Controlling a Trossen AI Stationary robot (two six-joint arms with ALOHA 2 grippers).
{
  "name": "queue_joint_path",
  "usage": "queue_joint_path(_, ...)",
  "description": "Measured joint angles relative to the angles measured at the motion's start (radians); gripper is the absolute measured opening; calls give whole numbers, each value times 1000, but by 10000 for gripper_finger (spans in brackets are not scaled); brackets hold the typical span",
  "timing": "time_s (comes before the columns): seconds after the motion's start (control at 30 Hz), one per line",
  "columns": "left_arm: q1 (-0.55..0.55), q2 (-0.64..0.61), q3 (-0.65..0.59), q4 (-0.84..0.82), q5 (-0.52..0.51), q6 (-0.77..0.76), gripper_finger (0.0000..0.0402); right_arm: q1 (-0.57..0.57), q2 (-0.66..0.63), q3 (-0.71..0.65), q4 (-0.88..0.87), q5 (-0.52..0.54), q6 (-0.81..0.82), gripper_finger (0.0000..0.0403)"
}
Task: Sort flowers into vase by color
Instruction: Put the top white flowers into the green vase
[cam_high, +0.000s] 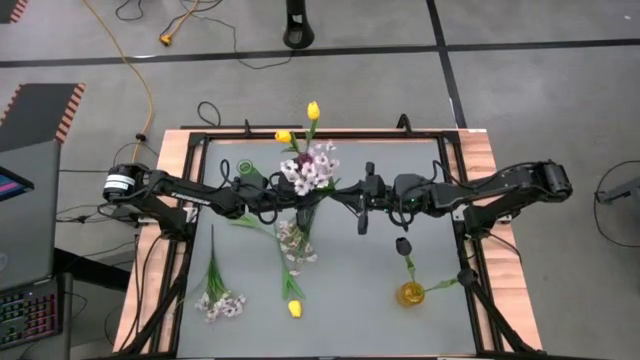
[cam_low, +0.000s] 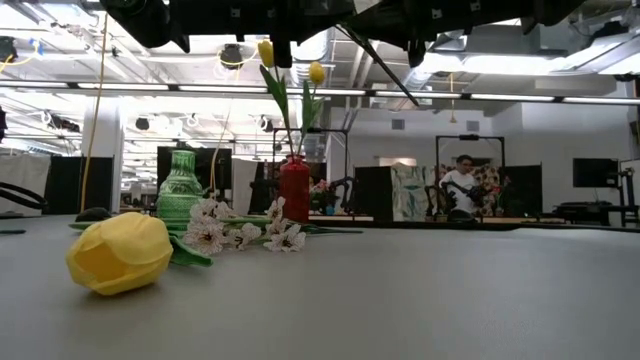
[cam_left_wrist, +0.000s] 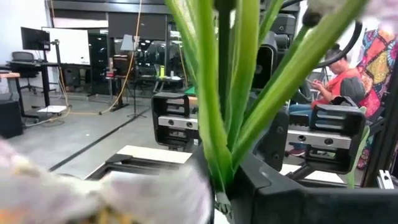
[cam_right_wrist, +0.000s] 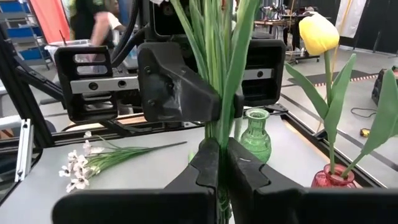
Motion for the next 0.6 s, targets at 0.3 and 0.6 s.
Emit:
queue_joint_path(0.3, 0, 0, 0, 0, 2, 7, 10, 0, 0, 0, 2, 1, 15, 78)
queue_joint_path(0.6, 1, -109, 1, -193, 26, 70, 11, -13, -3, 45, 1, 3, 2, 190)
